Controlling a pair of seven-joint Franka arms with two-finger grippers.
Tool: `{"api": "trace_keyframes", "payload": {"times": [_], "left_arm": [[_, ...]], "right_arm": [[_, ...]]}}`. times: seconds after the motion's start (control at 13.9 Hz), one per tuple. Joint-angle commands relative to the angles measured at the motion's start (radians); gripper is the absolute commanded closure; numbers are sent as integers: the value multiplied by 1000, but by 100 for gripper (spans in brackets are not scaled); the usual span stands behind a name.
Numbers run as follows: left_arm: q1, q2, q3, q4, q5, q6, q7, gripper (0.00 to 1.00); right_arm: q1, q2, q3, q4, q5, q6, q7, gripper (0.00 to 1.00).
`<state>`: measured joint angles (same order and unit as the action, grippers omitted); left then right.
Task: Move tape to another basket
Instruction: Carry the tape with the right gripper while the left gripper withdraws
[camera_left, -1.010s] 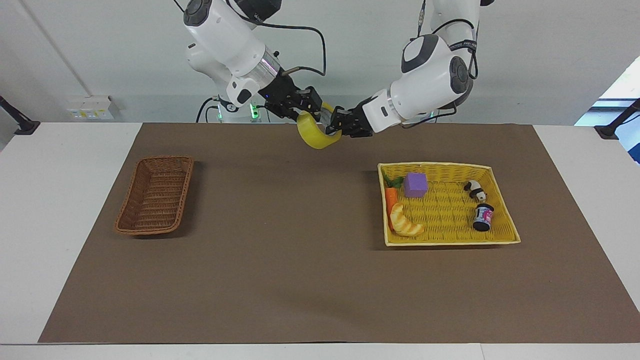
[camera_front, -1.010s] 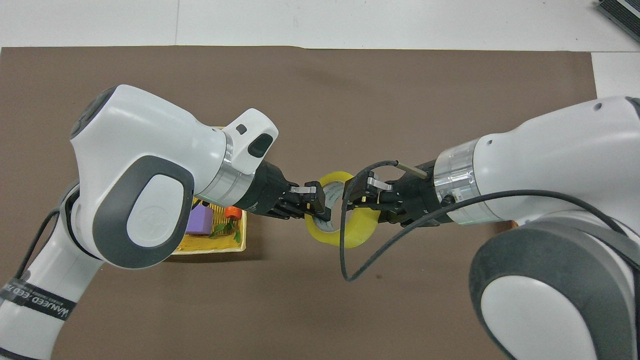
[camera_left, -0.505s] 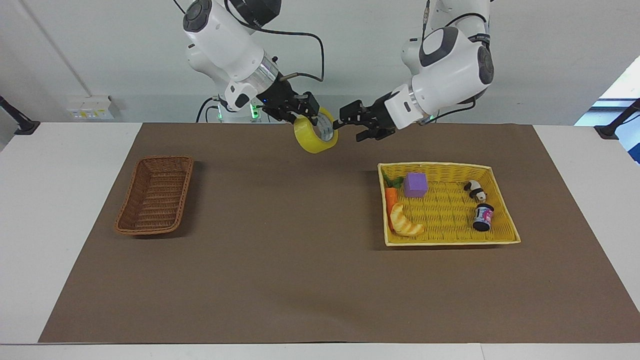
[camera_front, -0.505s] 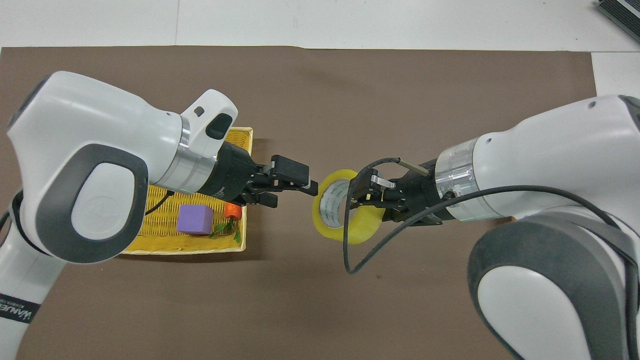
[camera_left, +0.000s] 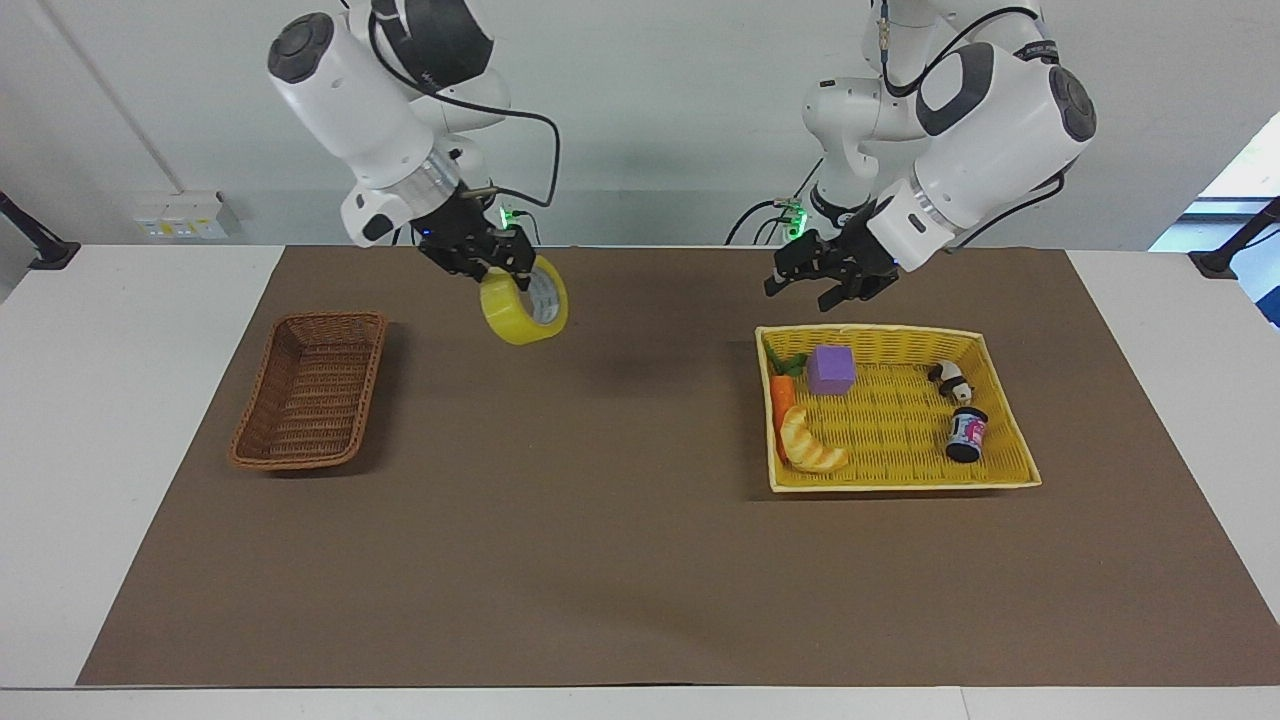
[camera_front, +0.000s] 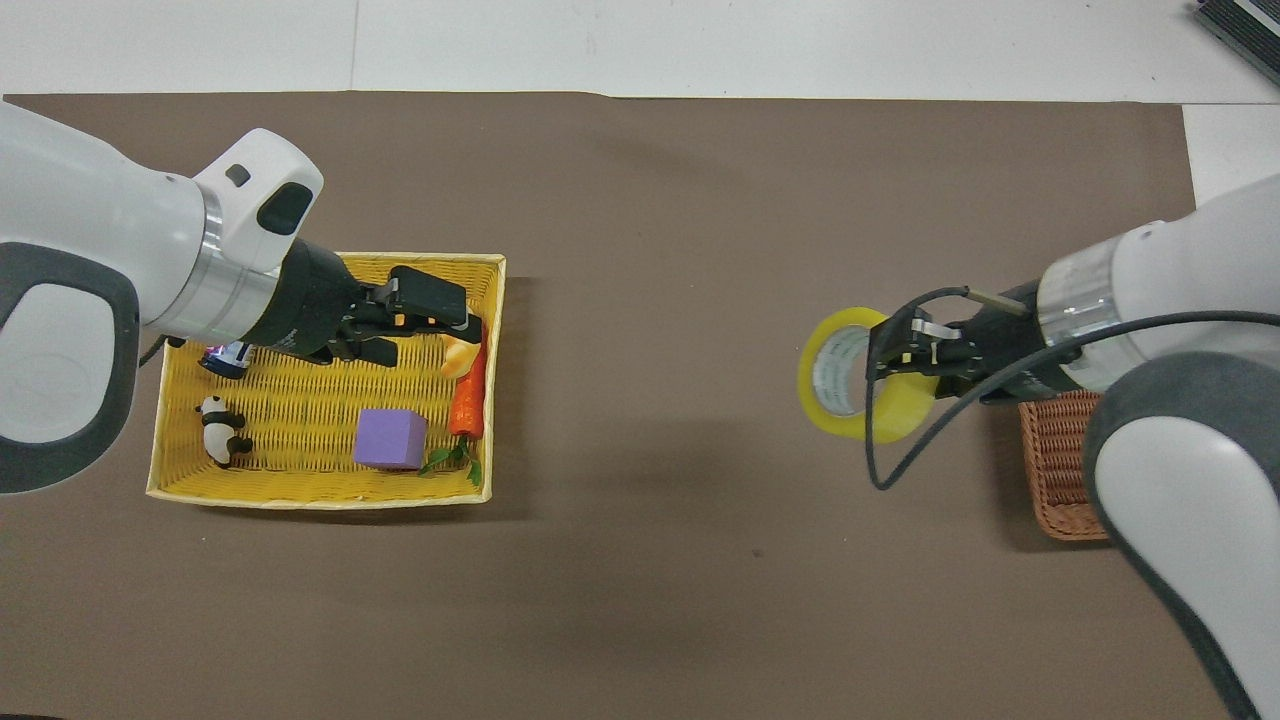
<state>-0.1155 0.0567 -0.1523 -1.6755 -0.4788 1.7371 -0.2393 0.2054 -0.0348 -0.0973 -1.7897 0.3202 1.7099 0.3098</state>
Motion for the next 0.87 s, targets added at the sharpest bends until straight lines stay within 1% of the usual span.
{"api": "trace_keyframes", "payload": {"times": [0.0,0.22,0.36,0.43,0.5,0.65,0.72,0.79], "left_arm": [[85,-6,-7,19,103,-57,8,0],[166,-11,-7,45,244,-106,72,0],[203,-31,-7,46,324,-123,116,0],[215,-35,-7,56,356,-142,129,0],[218,-34,-6,80,393,-178,153,0],[220,-18,-6,153,445,-272,231,0],[218,-20,-6,170,474,-301,279,0],[218,-31,-4,172,503,-304,335,0]], "right_arm": [[-119,-19,10,-71,-65,-12,-199,100],[-242,2,10,-184,-167,22,-441,100],[-346,7,10,-249,-173,121,-642,100],[-363,7,10,-258,-181,141,-694,100],[-365,9,10,-258,-206,143,-701,100],[-365,9,10,-258,-242,151,-713,100],[-365,10,10,-258,-250,160,-721,100],[-365,16,10,-258,-271,183,-730,100]]}}
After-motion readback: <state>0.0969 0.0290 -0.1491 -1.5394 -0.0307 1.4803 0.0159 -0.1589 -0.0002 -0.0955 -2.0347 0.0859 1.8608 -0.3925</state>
